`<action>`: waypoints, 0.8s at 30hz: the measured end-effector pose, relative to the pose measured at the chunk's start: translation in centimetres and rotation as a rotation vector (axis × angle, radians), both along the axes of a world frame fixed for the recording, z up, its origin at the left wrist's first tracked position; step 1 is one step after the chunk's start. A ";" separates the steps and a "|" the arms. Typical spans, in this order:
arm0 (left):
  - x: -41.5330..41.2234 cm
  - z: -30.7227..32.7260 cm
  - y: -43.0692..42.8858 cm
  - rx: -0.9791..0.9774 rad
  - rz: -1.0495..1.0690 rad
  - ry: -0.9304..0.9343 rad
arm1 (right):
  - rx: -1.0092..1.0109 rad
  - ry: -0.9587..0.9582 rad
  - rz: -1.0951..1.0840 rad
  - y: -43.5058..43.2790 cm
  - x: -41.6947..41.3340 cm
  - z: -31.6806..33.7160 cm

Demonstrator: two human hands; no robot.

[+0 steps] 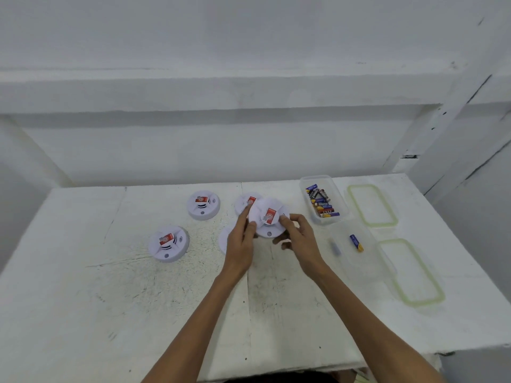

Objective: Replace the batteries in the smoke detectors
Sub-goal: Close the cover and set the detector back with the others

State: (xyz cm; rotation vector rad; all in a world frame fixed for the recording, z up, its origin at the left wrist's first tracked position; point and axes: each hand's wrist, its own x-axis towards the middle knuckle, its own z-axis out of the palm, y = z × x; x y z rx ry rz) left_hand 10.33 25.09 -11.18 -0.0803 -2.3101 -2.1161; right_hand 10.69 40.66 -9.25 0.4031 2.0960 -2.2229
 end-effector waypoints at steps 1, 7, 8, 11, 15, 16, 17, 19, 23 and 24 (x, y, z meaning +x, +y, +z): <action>-0.4 0.4 -0.6 0.003 0.026 0.012 | 0.001 0.007 0.014 -0.6 -0.6 0.5; -2.0 2.1 -5.8 0.015 0.188 0.013 | 0.046 0.036 0.108 -5.8 -4.0 2.4; -2.3 2.1 -7.1 -0.005 0.217 0.014 | 0.062 0.039 0.123 -7.1 -4.5 2.6; -3.1 1.7 -11.0 -0.056 0.302 -0.021 | 0.053 0.009 0.162 -11.2 -5.6 3.2; -3.4 1.8 -16.2 -0.094 0.393 -0.091 | 0.075 -0.010 0.273 -16.5 -7.1 3.6; -3.6 2.0 -17.6 -0.098 0.410 -0.120 | 0.089 -0.006 0.303 -17.8 -7.6 3.7; -3.8 1.9 -18.9 -0.109 0.422 -0.147 | 0.101 -0.012 0.331 -18.9 -8.1 3.7; -4.3 1.6 -21.4 -0.152 0.440 -0.192 | 0.113 -0.051 0.401 -21.2 -9.1 3.4; -4.4 1.1 -24.5 -0.199 0.461 -0.288 | 0.210 -0.100 0.495 -24.8 -10.5 2.2; -4.4 1.0 -24.9 -0.197 0.472 -0.312 | 0.236 -0.102 0.505 -25.4 -10.7 2.2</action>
